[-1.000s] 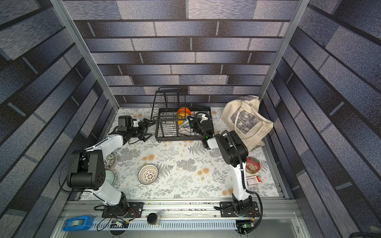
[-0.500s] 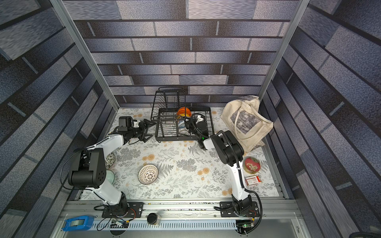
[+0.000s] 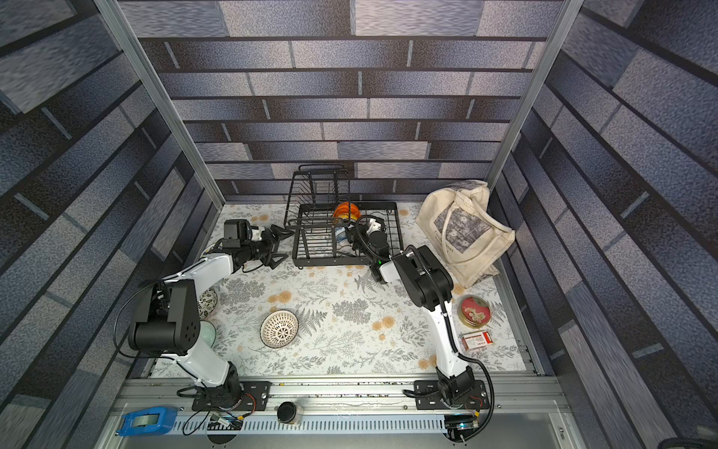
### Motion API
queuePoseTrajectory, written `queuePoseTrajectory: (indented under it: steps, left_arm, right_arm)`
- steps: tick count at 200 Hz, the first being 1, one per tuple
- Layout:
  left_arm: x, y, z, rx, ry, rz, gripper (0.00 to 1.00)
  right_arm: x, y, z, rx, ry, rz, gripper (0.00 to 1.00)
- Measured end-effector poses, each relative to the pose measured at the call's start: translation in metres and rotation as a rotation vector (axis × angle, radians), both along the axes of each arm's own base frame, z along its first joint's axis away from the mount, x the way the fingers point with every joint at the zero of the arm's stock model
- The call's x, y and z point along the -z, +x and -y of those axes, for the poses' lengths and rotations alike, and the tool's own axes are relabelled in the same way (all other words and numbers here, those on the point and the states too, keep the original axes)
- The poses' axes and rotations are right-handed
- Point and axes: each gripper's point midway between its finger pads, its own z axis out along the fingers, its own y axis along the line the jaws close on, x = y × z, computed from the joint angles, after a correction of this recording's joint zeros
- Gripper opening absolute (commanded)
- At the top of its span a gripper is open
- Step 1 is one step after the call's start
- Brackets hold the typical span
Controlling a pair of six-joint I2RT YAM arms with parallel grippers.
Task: Load bowls into a dish rack
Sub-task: Place the bowl in the dish rack.
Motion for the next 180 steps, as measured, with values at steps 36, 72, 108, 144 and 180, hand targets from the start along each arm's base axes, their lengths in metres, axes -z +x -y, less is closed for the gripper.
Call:
queuePoseTrajectory:
  steps: [36,72,108,144,180]
  left_arm:
    - [0.0,0.0,0.0,0.0,0.0,0.0,1.0]
    - [0.0,0.0,-0.002,-0.004,-0.002,0.0,1.0]
    - [0.0,0.0,-0.002,-0.004,-0.002,-0.001,1.0]
    - [0.0,0.0,-0.002,-0.004,-0.002,-0.001,1.0]
    - [0.0,0.0,-0.002,-0.004,-0.002,-0.001,1.0]
  right_arm:
    - [0.009,0.002,-0.001,0.014,0.006,-0.026,0.0]
    - [0.011,0.003,-0.002,0.037,0.017,-0.043,0.0]
    - [0.013,0.004,0.0,0.06,0.033,-0.068,0.0]
    - [0.014,0.004,0.003,0.079,0.047,-0.091,0.07]
    - [0.014,0.005,0.006,0.096,0.049,-0.126,0.13]
